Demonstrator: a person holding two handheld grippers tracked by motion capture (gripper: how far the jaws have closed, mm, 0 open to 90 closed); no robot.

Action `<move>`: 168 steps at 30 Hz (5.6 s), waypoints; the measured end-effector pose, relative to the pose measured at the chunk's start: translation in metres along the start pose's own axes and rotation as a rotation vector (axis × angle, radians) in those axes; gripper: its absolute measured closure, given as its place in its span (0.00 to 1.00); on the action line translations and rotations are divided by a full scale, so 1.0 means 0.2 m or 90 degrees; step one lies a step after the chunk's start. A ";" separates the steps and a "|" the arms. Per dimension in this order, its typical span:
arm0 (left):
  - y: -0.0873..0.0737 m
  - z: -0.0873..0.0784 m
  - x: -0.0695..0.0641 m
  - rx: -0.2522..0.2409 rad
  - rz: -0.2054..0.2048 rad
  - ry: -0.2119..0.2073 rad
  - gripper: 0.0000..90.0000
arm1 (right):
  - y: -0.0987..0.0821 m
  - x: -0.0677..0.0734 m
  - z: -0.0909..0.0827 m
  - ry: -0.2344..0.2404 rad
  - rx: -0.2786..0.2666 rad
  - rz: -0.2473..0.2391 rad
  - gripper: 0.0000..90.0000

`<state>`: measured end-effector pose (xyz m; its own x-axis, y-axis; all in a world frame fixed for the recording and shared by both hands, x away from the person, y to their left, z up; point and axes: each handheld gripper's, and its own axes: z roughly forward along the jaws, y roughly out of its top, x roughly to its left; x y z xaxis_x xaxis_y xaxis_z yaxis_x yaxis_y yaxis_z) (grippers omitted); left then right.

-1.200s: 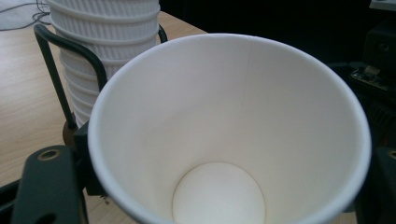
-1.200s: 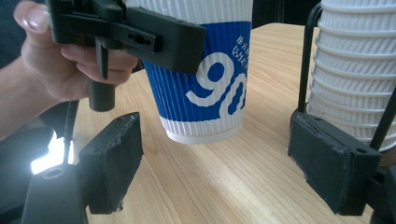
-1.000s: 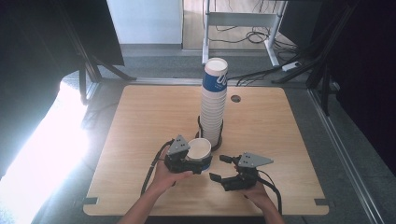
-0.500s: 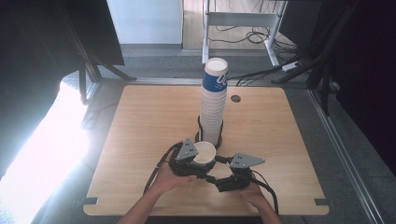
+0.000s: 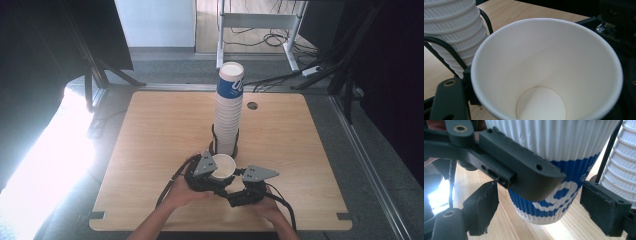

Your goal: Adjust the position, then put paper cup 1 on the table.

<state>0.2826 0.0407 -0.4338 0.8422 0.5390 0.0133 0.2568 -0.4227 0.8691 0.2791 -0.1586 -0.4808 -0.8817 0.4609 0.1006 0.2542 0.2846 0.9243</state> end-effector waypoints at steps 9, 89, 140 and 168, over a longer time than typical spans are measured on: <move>0.00 0.01 -0.01 0.001 0.009 -0.013 0.22 | 0.00 0.01 0.00 -0.008 -0.003 -0.021 0.29; -0.33 -0.29 0.20 -0.045 -0.183 0.095 0.14 | -0.08 -0.31 -0.39 -0.297 -0.085 0.027 0.31; -0.35 -0.28 0.21 -0.030 -0.182 0.095 0.15 | -0.28 -0.62 -0.42 -0.434 0.138 0.122 0.30; -0.33 -0.33 0.22 -0.053 -0.189 0.093 0.16 | -0.19 -0.43 -0.64 -0.443 0.022 0.186 0.10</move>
<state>0.2712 0.1397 -0.4576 0.6580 0.7308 -0.1814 0.4363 -0.1737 0.8829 0.2947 -0.3172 -0.4780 -0.3249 0.9429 0.0735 0.4617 0.0903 0.8824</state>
